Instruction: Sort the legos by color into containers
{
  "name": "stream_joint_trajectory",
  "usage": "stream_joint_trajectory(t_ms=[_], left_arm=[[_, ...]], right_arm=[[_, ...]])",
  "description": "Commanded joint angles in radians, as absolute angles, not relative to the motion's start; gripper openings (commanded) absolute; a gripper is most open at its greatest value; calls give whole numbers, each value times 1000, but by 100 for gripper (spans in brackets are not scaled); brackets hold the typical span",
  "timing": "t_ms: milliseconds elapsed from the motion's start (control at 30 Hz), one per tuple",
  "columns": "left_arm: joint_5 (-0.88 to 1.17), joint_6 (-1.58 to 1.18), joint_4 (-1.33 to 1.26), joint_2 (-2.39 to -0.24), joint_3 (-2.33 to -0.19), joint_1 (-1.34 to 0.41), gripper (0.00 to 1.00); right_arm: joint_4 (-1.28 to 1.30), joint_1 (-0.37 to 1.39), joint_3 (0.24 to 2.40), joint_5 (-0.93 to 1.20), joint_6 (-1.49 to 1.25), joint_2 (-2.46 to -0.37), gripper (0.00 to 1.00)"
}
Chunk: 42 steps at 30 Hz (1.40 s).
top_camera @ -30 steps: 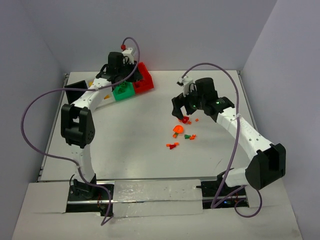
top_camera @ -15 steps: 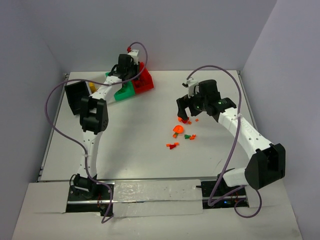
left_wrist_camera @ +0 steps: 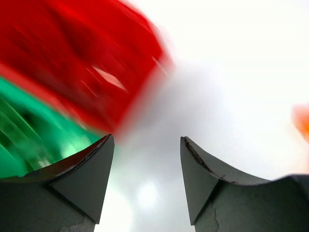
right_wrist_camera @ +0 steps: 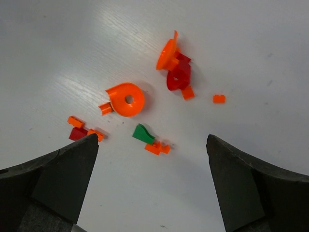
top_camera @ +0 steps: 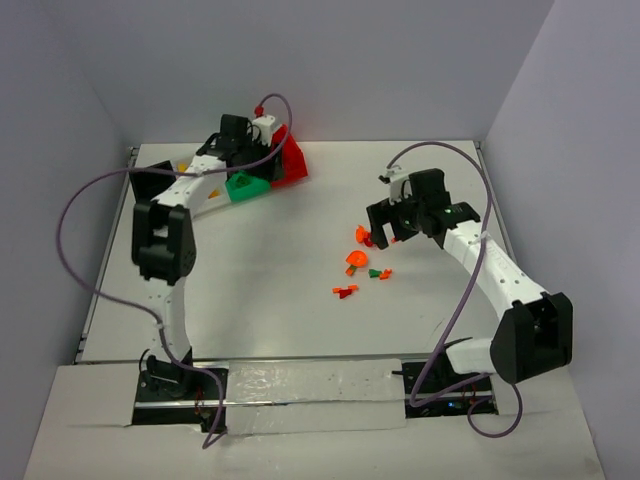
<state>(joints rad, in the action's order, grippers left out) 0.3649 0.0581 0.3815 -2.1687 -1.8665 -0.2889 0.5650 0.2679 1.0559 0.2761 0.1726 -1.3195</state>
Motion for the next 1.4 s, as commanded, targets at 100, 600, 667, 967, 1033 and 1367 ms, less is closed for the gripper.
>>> stream_joint_trajectory(t_ms=[100, 600, 667, 967, 1033, 1367], left_arm=[[665, 252, 466, -1631, -1370, -450, 58], [440, 234, 442, -1705, -1249, -844, 43], [416, 214, 440, -1757, -1289, -873, 40], [341, 228, 506, -1926, -1432, -967, 40], [338, 231, 523, -1958, -1468, -970, 41], [341, 235, 594, -2076, -1578, -992, 43]], right_arm=[[604, 147, 1002, 356, 194, -1229, 97], [620, 147, 920, 346, 209, -1176, 75], [617, 147, 904, 333, 207, -1173, 74], [622, 94, 896, 328, 208, -1186, 73], [624, 75, 896, 340, 208, -1189, 73], [640, 8, 906, 376, 219, -1198, 73]])
